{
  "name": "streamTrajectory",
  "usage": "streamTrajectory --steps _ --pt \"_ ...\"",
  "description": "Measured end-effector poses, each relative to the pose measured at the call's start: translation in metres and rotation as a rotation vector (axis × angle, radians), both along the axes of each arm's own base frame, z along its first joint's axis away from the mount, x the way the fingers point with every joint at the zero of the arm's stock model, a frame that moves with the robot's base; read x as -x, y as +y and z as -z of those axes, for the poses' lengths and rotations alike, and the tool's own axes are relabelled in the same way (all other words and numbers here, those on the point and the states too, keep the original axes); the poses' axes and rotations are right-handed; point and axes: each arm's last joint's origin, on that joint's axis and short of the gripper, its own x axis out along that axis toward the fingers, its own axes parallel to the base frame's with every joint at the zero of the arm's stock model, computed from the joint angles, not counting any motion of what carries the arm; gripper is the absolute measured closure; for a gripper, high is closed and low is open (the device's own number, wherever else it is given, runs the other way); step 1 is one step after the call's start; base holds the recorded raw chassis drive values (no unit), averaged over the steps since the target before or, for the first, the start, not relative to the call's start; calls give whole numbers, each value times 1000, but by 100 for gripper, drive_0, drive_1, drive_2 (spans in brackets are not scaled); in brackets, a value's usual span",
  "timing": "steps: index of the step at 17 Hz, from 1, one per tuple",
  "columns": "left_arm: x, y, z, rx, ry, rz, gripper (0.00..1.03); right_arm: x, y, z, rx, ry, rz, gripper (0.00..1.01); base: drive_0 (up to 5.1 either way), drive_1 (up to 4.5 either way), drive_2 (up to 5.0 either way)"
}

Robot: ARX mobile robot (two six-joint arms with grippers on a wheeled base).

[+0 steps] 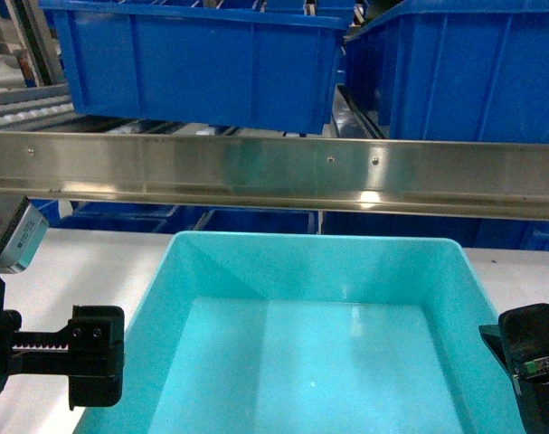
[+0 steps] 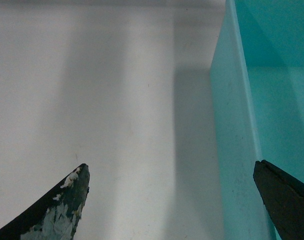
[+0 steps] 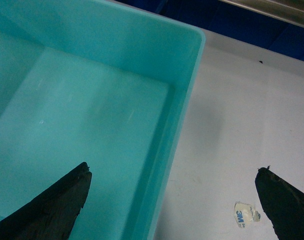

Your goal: Organize blue bins on left shelf correctly

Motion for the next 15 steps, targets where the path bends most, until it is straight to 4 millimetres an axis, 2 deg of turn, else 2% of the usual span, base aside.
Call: streamTrajectory --steps 4,7,9,15 --pt "0 0 0 -1 0 1 5 -3 -1 0 9 -22 0 3 0 0 0" --pt "-5 -9 -5 9 -29 38 5 -11 -8 22 37 36 36 3 0 0 0" --pt "-10 -20 -8 27 -62 79 5 -12 -9 22 35 35 30 3 0 0 0" --pt "-11 -31 -5 29 -43 114 5 -17 -10 24 40 25 30 3 0 0 0"
